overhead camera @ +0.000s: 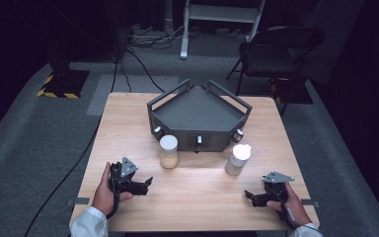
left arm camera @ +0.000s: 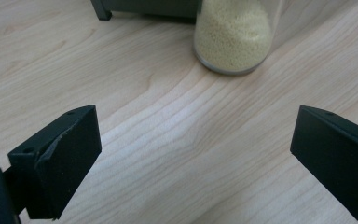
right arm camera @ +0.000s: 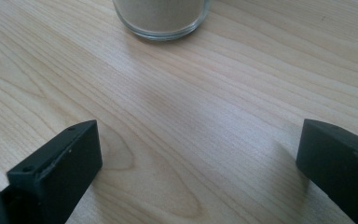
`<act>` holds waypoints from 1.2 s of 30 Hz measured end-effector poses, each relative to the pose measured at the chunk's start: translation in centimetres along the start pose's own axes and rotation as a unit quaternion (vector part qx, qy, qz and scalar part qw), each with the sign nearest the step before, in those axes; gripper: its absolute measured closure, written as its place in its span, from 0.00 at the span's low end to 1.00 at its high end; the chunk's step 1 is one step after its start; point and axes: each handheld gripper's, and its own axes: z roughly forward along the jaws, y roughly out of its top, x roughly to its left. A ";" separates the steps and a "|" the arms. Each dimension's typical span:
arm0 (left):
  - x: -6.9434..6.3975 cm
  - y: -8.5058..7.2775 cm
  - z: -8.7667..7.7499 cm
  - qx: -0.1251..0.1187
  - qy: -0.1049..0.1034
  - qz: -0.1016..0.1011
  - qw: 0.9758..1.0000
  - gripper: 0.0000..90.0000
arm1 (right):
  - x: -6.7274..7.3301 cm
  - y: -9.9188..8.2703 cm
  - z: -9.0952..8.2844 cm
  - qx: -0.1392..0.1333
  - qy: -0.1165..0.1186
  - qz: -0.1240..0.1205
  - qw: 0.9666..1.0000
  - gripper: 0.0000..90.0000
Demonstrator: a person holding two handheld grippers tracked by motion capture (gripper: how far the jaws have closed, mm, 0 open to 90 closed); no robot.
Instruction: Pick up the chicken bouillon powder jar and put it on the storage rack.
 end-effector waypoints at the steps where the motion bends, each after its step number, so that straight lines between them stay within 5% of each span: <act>1: 0.0 0.0 0.0 0.000 0.000 0.000 1.000 0.02 | 0.0 0.0 0.0 0.000 0.000 0.000 1.000 0.00; 36: -0.7 4.2 2.2 -0.034 -0.030 0.020 0.999 0.01 | -0.1 0.0 0.0 0.000 0.002 -0.002 1.000 0.00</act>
